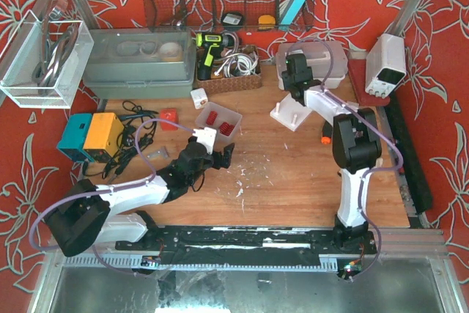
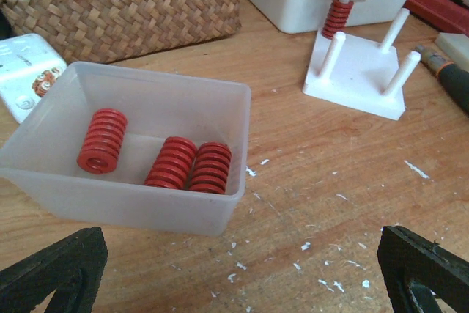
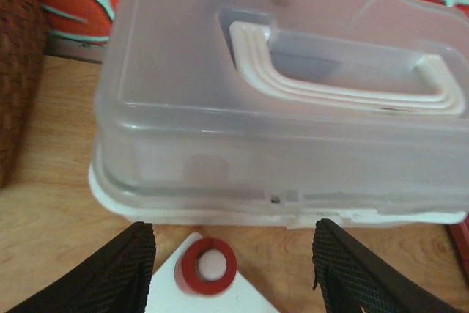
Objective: Install the large spring
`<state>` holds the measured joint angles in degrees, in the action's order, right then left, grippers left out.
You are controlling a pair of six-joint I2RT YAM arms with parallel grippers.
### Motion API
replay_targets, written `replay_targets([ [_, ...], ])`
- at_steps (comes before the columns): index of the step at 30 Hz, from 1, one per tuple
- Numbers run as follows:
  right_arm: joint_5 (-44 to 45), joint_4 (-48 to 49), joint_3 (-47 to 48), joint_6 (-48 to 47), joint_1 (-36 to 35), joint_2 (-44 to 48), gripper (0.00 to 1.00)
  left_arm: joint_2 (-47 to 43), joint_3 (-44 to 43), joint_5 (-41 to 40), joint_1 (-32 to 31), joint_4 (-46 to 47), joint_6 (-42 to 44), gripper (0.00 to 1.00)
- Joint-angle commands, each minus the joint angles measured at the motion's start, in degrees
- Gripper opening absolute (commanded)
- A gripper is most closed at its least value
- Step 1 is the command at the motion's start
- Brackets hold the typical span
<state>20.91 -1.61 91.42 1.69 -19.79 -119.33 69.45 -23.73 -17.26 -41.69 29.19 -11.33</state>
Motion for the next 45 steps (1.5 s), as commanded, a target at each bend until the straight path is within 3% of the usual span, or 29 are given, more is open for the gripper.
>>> replay_targets([
  [1, -3.78, -9.58, -1.70, 6.36, 0.30, 8.41, 0.62, -2.15, -0.32, -3.77, -0.41, -1.05, 0.19, 1.00],
  [6, -11.01, -20.43, -7.96, 13.80, 0.28, 19.28, 0.70, -2.89, -1.70, -6.40, -0.28, -3.59, -0.85, 1.00],
  [10, -15.09, -23.23, -17.21, 18.92, -0.01, 30.68, 0.85, -0.18, -9.13, -11.09, 0.80, -14.60, -6.56, 1.00],
  [12, -19.35, -22.20, -22.94, 21.48, -0.28, 36.55, 0.97, 2.30, -13.01, -9.22, 2.03, -19.65, -8.72, 1.00],
  [15, -23.72, -20.62, -31.72, 25.12, -1.30, 45.50, 0.99, 6.10, -18.75, -4.53, 4.00, -25.89, -9.85, 0.96],
  [20, -25.95, -18.06, -42.77, 27.35, -2.93, 57.23, 0.99, 12.30, -27.67, 0.56, 7.54, -33.14, -5.44, 0.76],
  [24, -24.70, -14.22, -49.34, 26.80, -3.65, 64.51, 0.99, 17.60, -35.53, 0.74, 11.68, -38.80, -1.08, 0.52],
  [27, -22.46, -13.23, -51.70, 26.72, -3.76, 67.74, 0.99, 21.16, -40.01, 0.49, 13.25, -41.48, 2.21, 0.43],
  [37, -20.38, -10.18, -54.18, 27.06, -6.55, 69.00, 0.98, 35.92, -56.66, 3.30, 15.84, -53.99, 7.63, 0.37],
  [45, -19.53, -9.37, -54.93, 26.93, -7.18, 68.92, 0.98, 42.92, -63.12, 2.00, 17.10, -60.01, 7.53, 0.36],
])
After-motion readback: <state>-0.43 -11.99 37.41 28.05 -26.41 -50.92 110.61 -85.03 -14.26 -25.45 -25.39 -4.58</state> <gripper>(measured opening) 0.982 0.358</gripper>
